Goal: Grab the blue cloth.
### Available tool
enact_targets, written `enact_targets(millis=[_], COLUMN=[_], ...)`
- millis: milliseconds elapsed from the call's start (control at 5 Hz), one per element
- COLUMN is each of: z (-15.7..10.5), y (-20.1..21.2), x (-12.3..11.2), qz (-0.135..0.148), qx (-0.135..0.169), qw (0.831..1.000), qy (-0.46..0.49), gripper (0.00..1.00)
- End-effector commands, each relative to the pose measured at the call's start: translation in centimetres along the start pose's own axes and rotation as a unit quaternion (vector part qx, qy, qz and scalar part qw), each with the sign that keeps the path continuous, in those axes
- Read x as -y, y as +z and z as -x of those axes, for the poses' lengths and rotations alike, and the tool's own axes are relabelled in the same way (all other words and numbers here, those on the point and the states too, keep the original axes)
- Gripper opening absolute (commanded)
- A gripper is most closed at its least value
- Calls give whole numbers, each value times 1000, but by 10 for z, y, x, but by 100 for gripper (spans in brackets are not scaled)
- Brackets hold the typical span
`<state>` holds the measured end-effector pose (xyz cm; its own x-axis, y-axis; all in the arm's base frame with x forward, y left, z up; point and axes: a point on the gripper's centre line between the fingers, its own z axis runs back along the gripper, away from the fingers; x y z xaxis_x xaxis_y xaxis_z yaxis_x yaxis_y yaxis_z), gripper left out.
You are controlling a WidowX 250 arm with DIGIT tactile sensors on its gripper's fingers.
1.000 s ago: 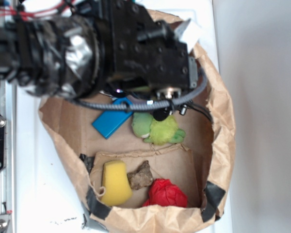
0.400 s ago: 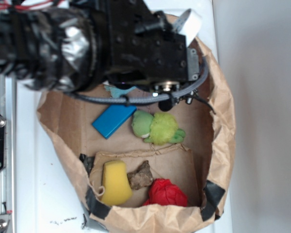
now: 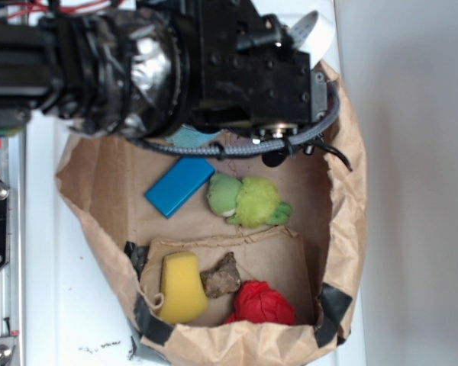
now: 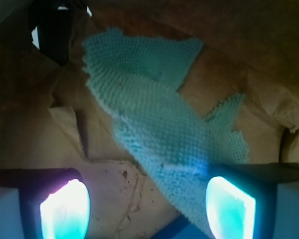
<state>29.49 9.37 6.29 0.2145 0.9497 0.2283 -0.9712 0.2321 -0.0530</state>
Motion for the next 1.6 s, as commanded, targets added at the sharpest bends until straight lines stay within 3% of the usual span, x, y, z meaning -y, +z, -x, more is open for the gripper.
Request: enact_targets(millis=[0,1400], z=[-12,-10], y=[10,9], x=[-42,-44], qz=[-1,20], qx=[16,32], qw=[1000,999], qy=[-7,20], gripper=[100,100])
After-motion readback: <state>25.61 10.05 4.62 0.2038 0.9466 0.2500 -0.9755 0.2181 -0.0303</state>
